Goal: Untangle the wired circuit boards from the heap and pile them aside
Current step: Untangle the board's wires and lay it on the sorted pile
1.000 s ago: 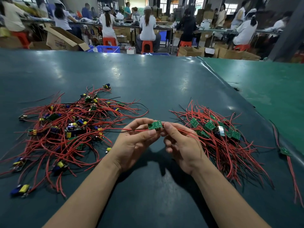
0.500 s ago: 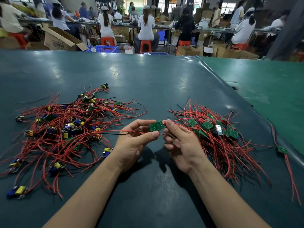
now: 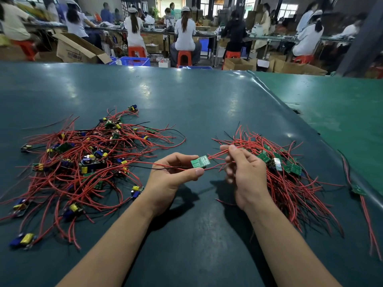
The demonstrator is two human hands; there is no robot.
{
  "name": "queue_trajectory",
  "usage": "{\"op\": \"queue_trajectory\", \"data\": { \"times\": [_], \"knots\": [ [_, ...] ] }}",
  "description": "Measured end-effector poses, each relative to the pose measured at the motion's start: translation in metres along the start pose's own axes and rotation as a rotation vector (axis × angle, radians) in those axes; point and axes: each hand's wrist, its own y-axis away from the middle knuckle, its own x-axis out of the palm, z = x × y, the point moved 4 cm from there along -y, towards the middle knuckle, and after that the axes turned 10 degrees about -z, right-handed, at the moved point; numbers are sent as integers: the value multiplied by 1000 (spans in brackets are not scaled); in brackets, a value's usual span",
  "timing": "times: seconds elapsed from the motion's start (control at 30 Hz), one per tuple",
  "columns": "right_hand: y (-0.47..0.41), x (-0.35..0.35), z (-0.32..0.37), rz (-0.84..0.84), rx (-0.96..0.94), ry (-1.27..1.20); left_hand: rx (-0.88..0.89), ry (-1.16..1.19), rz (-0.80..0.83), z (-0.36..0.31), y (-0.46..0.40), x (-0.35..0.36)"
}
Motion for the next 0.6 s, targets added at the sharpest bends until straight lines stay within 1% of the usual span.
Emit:
{"op": "queue_trajectory", "data": {
  "times": [0.07, 0.13, 0.27, 0.33, 0.4, 0.5, 0.57, 0.6],
  "knots": [
    [-5, -6, 2, -55, -11, -52, -9, 6, 0, 0, 0, 0],
    [-6, -7, 2, -71, -4, -103, -14, 16, 2, -1, 0, 1],
    [-7, -5, -1, -68, 70, -204, -23, 54, 31, -2, 1, 3],
    [-7, -5, 0, -38, 103, -257, -23, 73, 36, -2, 2, 3],
    [-4, -3, 2, 58, 104, -241, -29, 129, 5, -3, -1, 1],
    [11, 9, -3, 330, 67, -24, -69, 227, -44, -2, -5, 0],
    [21, 16, -11, 466, -11, 133, -84, 225, -10, -1, -4, 1],
    [24, 18, -13, 486, -76, 185, -83, 202, 8, -1, -3, 1]
  ]
}}
